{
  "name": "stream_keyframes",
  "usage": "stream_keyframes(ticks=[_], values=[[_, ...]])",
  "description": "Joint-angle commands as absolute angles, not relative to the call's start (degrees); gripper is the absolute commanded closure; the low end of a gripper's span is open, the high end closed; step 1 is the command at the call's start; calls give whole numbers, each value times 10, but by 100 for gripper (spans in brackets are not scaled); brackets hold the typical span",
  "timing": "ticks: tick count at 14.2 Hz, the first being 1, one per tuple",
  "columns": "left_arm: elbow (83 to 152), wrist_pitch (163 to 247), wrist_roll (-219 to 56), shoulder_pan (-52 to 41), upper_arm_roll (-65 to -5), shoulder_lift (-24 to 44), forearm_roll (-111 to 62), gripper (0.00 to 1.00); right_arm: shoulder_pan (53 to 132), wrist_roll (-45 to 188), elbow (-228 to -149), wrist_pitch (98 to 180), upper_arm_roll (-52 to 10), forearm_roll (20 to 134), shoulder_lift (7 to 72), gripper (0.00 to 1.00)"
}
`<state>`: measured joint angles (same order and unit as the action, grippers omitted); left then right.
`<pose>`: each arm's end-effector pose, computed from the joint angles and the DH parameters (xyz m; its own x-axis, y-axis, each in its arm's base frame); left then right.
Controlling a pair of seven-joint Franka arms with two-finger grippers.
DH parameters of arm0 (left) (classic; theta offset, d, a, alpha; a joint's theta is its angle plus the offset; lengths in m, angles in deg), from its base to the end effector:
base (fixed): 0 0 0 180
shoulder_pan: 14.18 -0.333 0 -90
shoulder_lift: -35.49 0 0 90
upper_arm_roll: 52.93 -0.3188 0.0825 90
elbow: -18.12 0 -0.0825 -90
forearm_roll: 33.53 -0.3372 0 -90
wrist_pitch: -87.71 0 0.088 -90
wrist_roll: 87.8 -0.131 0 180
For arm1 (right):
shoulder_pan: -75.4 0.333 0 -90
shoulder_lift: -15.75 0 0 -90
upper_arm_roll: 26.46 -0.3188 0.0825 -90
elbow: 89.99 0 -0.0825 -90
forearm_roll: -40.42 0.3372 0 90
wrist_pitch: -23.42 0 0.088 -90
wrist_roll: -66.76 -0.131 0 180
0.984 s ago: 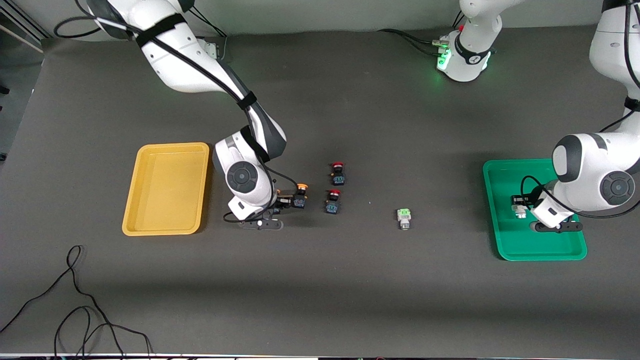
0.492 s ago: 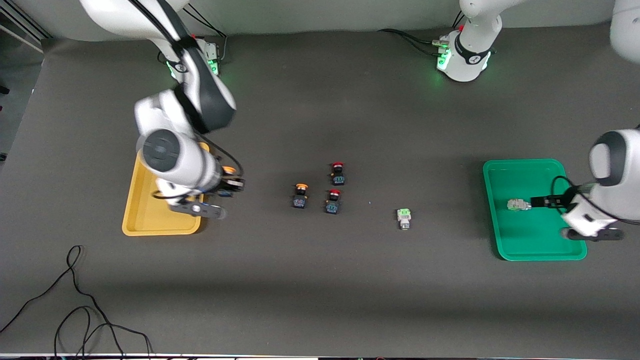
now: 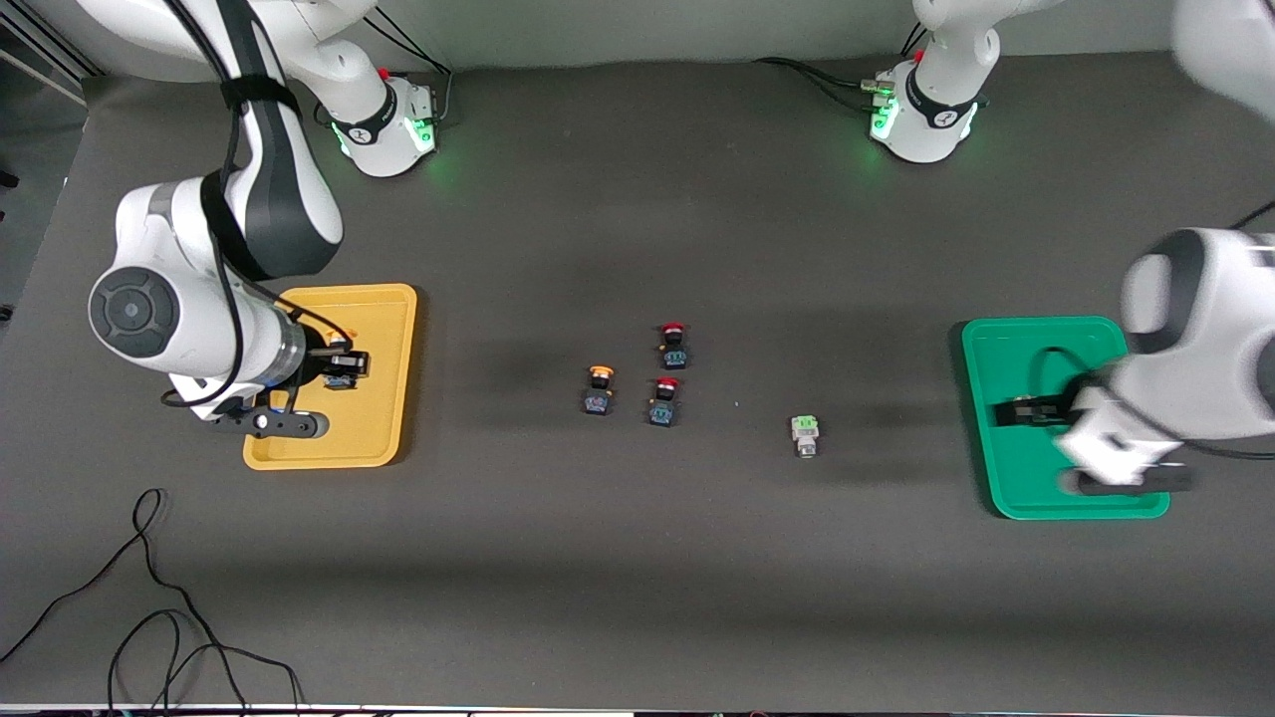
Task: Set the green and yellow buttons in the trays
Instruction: 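Lower the yellow-cap button into the yellow tray while the left gripper reaches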
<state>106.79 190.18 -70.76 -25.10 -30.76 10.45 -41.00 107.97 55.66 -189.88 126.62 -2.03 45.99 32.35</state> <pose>0.6070 -0.0749 0.3965 0.9827 0.0818 -0.1662 0.0813 -0.9966 -0.0097 0.5529 0.1071 0.4033 0.9775 -0.0852 -0.1931 -0.0732 -0.9949 0.0688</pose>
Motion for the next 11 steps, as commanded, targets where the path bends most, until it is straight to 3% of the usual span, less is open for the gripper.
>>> stream_keyframes(ticks=[1,5,11], values=[[1079,1925,-607,-170,-315,101,-384,0,1087,622,-1984,1353,3,463,318,100],[1140,2053,-554,-95,-316,68,-389,0,1088,646,-2112,1522,5,463,331,100],[1146,2136,-550,-79,-319,-23,-434,1,1088,651,-2162,1634,3,469,385,100]])
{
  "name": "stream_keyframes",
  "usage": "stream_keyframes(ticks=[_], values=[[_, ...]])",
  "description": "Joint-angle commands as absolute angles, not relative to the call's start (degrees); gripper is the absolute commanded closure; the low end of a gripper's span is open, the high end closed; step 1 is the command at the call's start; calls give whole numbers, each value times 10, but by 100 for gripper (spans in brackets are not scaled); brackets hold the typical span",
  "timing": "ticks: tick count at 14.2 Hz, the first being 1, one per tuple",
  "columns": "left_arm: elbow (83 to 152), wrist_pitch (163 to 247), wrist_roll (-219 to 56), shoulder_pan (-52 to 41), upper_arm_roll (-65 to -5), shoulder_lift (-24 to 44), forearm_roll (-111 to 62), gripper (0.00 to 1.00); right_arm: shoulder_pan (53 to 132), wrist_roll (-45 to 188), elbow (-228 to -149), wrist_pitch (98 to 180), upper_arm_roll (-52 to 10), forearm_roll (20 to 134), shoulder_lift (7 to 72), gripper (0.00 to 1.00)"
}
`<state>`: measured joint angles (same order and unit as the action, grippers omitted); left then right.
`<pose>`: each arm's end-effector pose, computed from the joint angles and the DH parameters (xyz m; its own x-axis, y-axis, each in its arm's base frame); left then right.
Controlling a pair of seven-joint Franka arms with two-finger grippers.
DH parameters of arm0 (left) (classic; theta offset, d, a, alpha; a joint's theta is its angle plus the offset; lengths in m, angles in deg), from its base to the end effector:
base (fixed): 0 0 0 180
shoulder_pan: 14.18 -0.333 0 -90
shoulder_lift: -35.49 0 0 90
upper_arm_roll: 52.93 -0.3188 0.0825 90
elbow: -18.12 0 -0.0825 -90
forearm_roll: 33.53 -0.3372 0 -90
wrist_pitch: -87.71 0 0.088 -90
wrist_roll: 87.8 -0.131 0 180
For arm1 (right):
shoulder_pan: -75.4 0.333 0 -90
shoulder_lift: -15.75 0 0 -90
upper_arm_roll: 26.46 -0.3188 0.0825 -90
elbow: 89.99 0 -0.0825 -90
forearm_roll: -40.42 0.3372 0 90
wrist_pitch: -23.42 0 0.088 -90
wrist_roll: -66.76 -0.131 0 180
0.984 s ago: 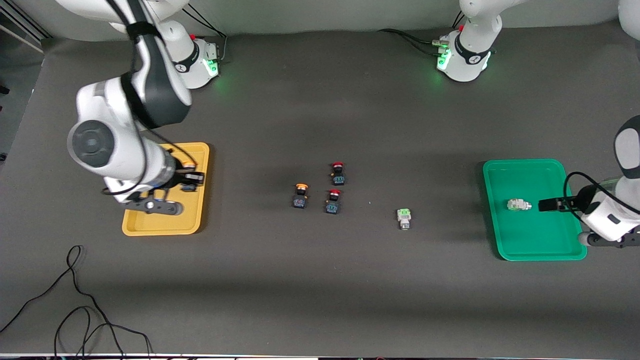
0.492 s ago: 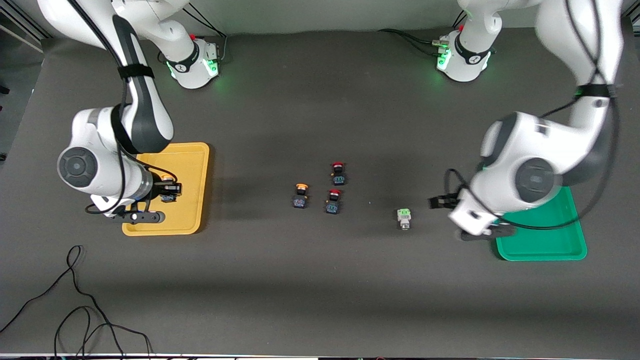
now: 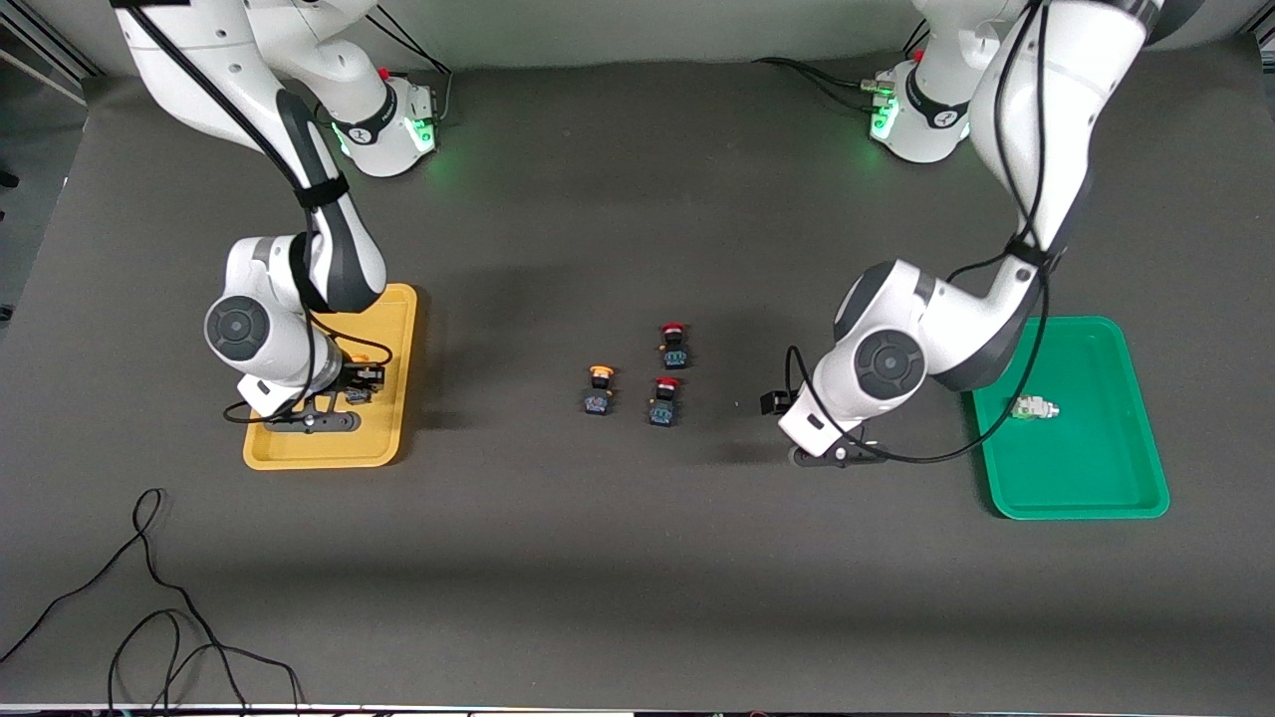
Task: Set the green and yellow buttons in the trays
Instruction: 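Lower the yellow-cap button into the yellow tray while the left gripper reaches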
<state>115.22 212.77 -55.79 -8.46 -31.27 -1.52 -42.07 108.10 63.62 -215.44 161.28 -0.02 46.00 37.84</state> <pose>0.5716 -0.2595 0.2419 0.9880 0.0419 -0.1489 0.0483 -0.9981 0.0394 0.5129 0.0569 0.2333 0.9935 -0.0101 -0.1133 0.0035 -0.9929 0.1186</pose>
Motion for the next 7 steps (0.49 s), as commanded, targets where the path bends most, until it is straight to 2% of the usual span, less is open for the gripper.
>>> stream_keyframes(ticks=[1,2,3,4,5,6,7], values=[[1146,2143,-549,-79,-319,-29,-442,2,1087,651,-2163,1636,3,470,387,100],[1146,2149,-542,-79,-319,-35,-449,4,1087,650,-2162,1636,3,470,392,100],[1145,2154,-532,-78,-319,-42,-458,5,1087,650,-2162,1636,3,470,396,94],[1145,2161,-514,-73,-320,-48,-471,10,1088,650,-2162,1636,2,470,398,65],[1144,2165,-494,-72,-320,-53,-482,20,1090,649,-2161,1633,1,470,397,31],[1144,2166,-488,-72,-320,-53,-484,41,1089,649,-2161,1627,2,470,394,11],[1144,2165,-487,-72,-320,-53,-484,57,1089,649,-2158,1618,2,470,390,1]])
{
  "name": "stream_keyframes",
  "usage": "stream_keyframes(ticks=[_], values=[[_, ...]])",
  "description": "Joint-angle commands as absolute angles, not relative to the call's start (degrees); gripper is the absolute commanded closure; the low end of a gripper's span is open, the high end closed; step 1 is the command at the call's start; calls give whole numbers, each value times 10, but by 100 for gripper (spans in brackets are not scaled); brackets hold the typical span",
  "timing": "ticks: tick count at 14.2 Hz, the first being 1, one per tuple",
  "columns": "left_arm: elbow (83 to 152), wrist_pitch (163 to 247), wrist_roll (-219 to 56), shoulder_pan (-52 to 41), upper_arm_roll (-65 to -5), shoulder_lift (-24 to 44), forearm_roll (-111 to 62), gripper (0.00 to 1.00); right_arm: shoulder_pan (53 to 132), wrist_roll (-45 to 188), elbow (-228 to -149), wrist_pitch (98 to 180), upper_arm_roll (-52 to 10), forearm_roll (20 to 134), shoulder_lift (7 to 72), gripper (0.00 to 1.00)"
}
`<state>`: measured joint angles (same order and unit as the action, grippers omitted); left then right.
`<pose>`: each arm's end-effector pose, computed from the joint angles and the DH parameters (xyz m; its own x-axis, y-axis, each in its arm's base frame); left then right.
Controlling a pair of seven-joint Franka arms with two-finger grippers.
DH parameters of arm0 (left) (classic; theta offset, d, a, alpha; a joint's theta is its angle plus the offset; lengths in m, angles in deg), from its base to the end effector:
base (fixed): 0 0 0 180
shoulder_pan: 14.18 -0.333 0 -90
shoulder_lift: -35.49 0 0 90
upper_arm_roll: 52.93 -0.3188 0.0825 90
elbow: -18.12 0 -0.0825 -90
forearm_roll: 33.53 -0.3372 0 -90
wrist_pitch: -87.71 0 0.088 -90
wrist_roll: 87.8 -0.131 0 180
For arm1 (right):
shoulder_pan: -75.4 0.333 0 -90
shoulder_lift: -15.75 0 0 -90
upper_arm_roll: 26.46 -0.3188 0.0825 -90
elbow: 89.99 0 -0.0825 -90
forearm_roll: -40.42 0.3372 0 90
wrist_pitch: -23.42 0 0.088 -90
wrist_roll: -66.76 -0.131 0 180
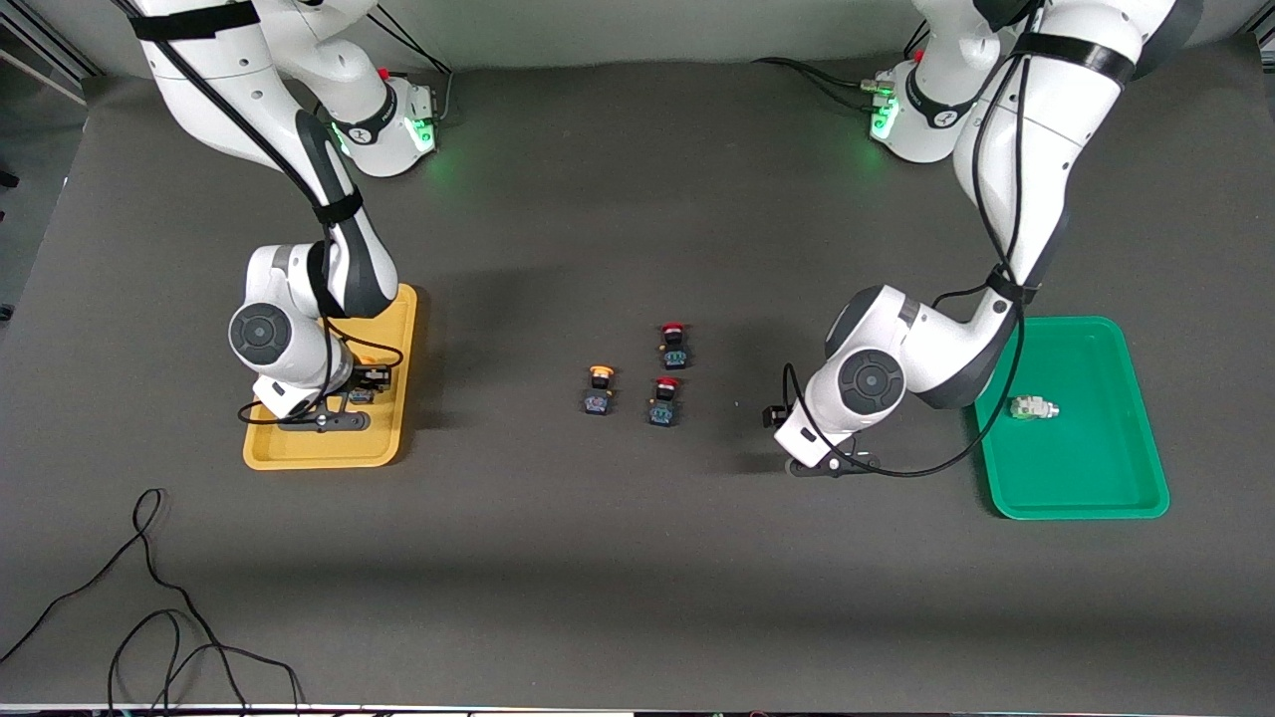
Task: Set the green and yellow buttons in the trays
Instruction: 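Carry the second white switch to the green tray while the right gripper rises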
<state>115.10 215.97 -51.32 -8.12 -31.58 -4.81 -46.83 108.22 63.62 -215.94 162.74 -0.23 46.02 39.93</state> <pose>0.5749 -0.2595 0.2114 0.9901 0.0725 -0.1204 0.0730 -0.9973 0.0003 0.5095 0.0571 0.2152 0.9918 -0.0055 -0.1277 0.0120 -0.9906 0.1364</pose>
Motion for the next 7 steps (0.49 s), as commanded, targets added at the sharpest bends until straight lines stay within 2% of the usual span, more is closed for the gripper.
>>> stream_keyframes(ticks=[1,4,7], values=[[1144,2165,-483,-72,-320,-53,-484,65,1088,649,-2154,1599,2,470,385,1],[1144,2164,-470,-72,-320,-52,-484,75,1089,641,-2099,1484,4,471,347,1],[1132,2153,-450,-73,-319,-46,-481,83,1086,636,-1963,1295,5,471,345,1]])
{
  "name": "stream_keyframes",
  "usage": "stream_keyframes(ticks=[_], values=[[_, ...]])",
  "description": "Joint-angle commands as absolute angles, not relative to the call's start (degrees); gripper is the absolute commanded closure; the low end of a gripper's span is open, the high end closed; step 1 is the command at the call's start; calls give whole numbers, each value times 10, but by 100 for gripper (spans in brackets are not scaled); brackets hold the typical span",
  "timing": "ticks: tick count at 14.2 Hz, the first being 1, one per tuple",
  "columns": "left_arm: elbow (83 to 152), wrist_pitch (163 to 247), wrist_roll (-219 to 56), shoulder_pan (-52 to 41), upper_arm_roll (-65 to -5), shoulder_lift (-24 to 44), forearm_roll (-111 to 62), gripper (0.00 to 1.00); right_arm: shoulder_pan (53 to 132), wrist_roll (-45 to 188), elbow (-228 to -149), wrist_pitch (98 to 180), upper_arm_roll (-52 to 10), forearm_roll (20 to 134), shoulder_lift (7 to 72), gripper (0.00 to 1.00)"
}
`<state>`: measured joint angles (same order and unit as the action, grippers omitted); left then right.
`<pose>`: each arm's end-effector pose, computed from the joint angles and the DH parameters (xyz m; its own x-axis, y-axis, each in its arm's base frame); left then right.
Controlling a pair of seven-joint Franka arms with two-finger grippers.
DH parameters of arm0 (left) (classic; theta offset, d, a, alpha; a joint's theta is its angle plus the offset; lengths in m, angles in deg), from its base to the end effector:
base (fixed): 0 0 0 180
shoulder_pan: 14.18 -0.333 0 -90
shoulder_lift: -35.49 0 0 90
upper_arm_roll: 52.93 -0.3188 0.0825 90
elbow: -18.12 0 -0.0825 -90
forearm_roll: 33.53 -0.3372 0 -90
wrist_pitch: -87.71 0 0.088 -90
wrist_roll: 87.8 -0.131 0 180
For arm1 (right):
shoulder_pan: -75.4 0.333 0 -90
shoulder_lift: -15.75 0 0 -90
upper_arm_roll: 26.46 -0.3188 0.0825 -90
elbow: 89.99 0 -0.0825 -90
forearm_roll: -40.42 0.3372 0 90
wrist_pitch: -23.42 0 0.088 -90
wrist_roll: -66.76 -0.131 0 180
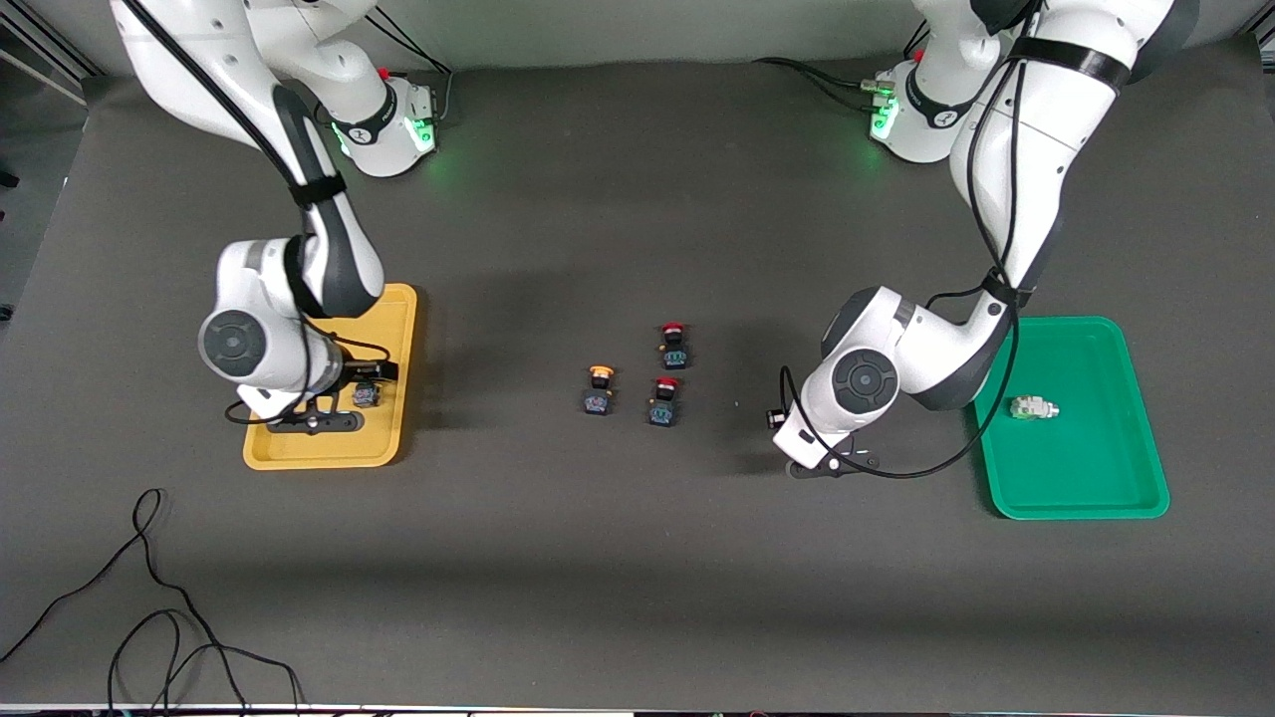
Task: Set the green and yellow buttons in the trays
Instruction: 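Carry the second white switch to the green tray while the right gripper rises, then release the white switch in the green tray while the right gripper reaches buttons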
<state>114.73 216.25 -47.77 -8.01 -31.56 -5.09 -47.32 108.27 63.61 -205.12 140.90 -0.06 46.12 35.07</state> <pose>0.5766 -0.2610 0.2112 0.9855 0.1280 -0.1116 0.1281 -0.9917 -0.0063 0.5244 0.0736 0.2953 0.9688 -0.0075 -0.2479 0.0147 -0.9960 0.0878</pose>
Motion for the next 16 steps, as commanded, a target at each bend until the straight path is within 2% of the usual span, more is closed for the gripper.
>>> stream_keyframes(ticks=[1,3,5,7,10,14,16], values=[[1129,2151,-447,-77,-318,-34,-477,86,1086,632,-1922,1246,5,479,349,1],[1123,2120,-450,-86,-317,-4,-472,88,1086,627,-1884,1208,6,513,348,1],[1112,2066,-460,-128,-314,39,-415,88,1093,584,-1862,1205,3,539,349,1],[1115,2008,-517,-192,-315,92,-377,89,1102,540,-1833,1205,-2,554,366,1],[1115,1913,-701,-320,-319,132,-380,89,1150,467,-1811,1219,-1,590,403,1],[1120,1933,-912,-457,-320,112,-448,89,1212,386,-1807,1304,-2,611,454,0],[1150,1995,-947,-491,-320,97,-465,89,1239,375,-1806,1354,-2,627,484,0]])
